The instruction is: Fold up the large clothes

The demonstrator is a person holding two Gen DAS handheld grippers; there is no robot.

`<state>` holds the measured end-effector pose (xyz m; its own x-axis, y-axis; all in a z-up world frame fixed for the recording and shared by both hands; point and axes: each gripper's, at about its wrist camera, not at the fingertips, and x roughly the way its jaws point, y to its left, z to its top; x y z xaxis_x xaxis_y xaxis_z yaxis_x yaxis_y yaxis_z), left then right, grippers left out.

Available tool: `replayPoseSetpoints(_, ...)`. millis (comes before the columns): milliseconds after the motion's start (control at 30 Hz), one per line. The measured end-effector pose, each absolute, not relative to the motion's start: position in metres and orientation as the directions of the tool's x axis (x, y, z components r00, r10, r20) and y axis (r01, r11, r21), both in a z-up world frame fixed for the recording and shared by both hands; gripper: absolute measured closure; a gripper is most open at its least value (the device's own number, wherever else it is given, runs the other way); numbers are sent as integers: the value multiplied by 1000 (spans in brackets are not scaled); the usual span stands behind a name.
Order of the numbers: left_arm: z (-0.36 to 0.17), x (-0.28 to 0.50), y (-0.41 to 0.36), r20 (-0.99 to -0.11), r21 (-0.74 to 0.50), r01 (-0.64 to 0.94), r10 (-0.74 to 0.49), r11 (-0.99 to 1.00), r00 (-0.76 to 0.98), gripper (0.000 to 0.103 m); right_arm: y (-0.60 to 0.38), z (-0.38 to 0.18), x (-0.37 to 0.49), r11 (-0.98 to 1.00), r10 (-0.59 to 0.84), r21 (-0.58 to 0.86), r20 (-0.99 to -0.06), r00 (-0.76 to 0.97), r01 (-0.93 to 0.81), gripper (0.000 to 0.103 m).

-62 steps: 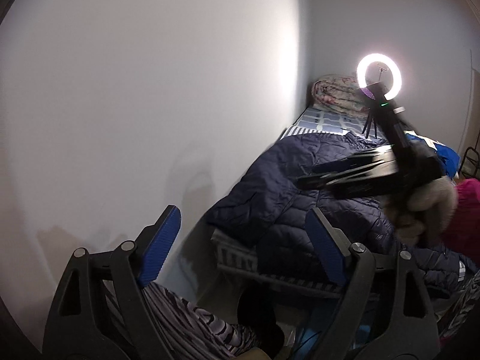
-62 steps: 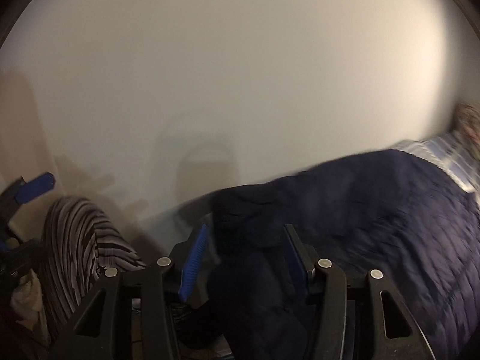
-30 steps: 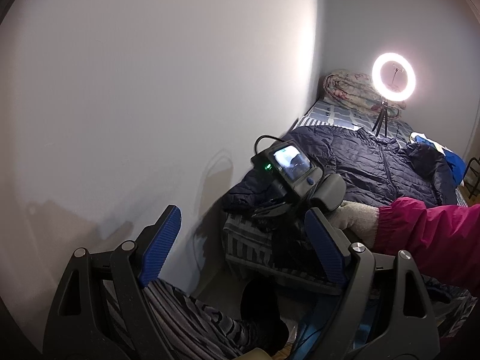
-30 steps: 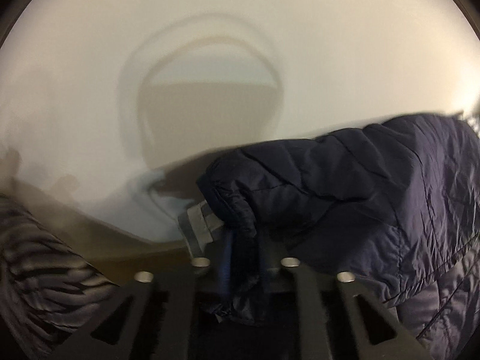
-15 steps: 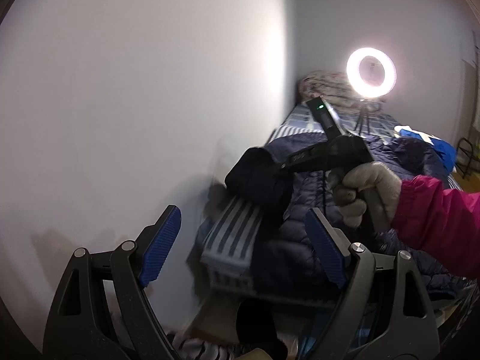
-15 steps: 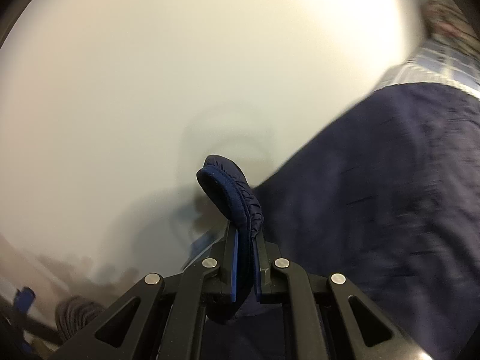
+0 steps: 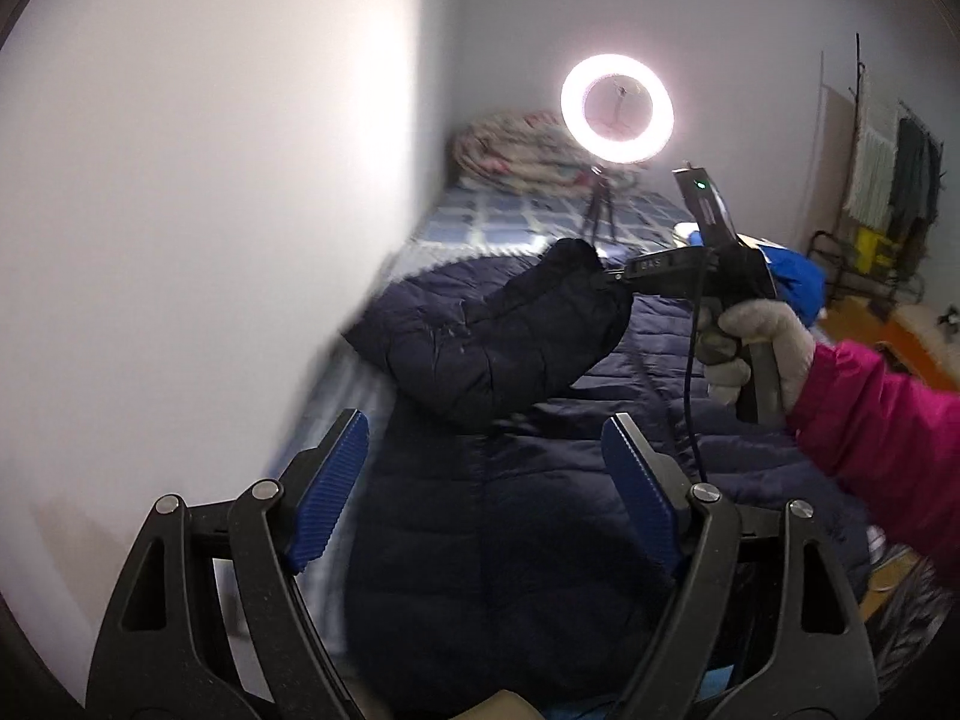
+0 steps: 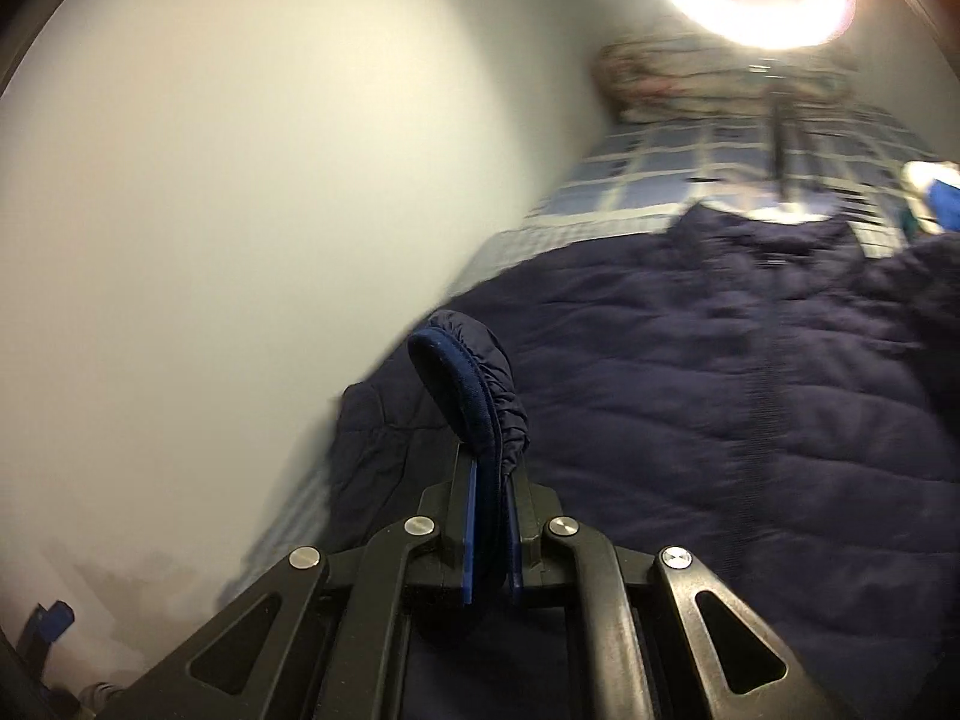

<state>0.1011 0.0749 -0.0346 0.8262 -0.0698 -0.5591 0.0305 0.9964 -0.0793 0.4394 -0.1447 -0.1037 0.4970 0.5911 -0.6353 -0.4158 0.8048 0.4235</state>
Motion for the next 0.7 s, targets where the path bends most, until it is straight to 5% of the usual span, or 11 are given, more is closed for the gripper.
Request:
replayPoseSetpoints(500,-59,176,33,-624,18,95,-64,995,779,20,-261,-167,499,959,260,272,-735,626,-79,98)
replayPoseSetpoints(700,-63,179,24,-631,39,106,-58,994,774,20,-284,-169,503,958,236,286,-718,655,-31,98)
